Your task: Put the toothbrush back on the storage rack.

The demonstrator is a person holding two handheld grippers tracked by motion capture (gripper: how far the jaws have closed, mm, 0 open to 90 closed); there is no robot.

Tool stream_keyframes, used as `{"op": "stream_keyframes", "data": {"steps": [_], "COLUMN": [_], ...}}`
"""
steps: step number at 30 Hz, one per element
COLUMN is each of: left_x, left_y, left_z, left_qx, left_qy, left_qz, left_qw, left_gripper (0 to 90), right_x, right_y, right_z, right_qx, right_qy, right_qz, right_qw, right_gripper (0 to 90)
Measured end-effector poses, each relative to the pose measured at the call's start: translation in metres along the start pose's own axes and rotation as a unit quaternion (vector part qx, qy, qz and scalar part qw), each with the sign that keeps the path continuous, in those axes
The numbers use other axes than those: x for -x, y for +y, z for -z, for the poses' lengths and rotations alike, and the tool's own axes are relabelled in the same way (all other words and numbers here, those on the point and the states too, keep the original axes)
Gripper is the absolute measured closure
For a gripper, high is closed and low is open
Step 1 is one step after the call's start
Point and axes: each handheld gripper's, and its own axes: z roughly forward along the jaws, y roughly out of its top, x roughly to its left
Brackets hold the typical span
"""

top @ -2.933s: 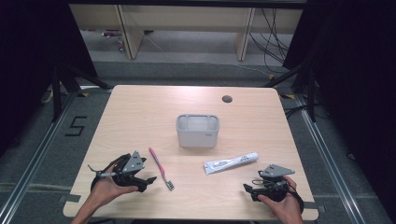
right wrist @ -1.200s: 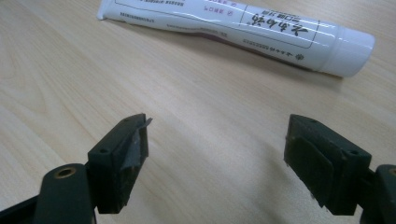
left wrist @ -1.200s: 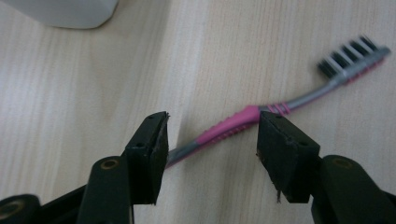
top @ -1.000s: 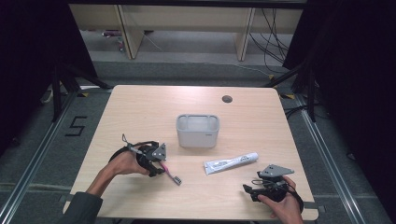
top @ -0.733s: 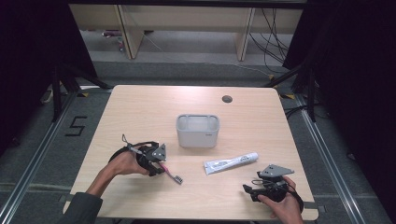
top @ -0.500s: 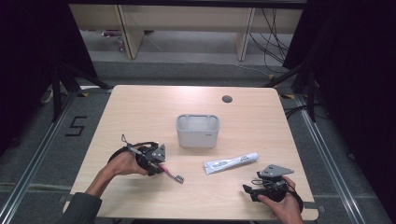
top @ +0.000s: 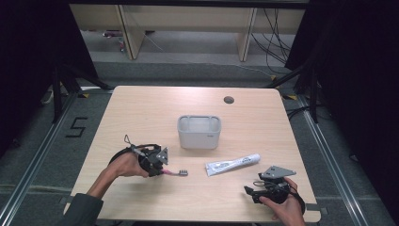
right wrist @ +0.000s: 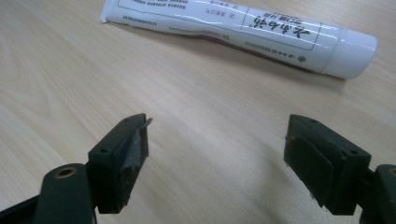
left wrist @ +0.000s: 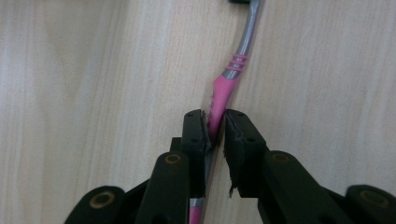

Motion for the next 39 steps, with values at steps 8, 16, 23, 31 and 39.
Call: {"op": "stream_keyframes", "data": {"steps": [8,16,23,31,39], "left_x": [0.000,0.001,0.003,0.004,0.007], "left_y": [0.003,0.007,0.011,0.013,0.012], "left_z": [-0.001,0.000,0.002,0.012,0.026], "left_qx": [-0.019,-0.034,-0.041,-0.014,0.050], "left_qy": [-0.001,0.000,0.000,0.011,0.033], "left_qz": [0.008,0.020,0.034,0.051,0.073], "left_qw": [0.9998,0.9992,0.9986,0.9985,0.9956], "left_gripper": [80.9,81.9,82.0,82.1,82.2], "right_x": [0.000,-0.001,-0.001,0.000,-0.002], "right_y": [0.000,0.000,0.000,0.000,0.000], "right_z": [0.000,0.000,0.000,0.000,0.002], "right_qx": [-0.003,-0.005,-0.004,-0.003,-0.011], "right_qy": [0.001,0.003,0.002,-0.001,0.001], "right_qz": [0.000,-0.002,-0.003,-0.004,-0.025], "right_qw": [1.0000,1.0000,1.0000,1.0000,0.9996], "right_gripper": [22.7,22.7,22.8,22.8,22.9]}}
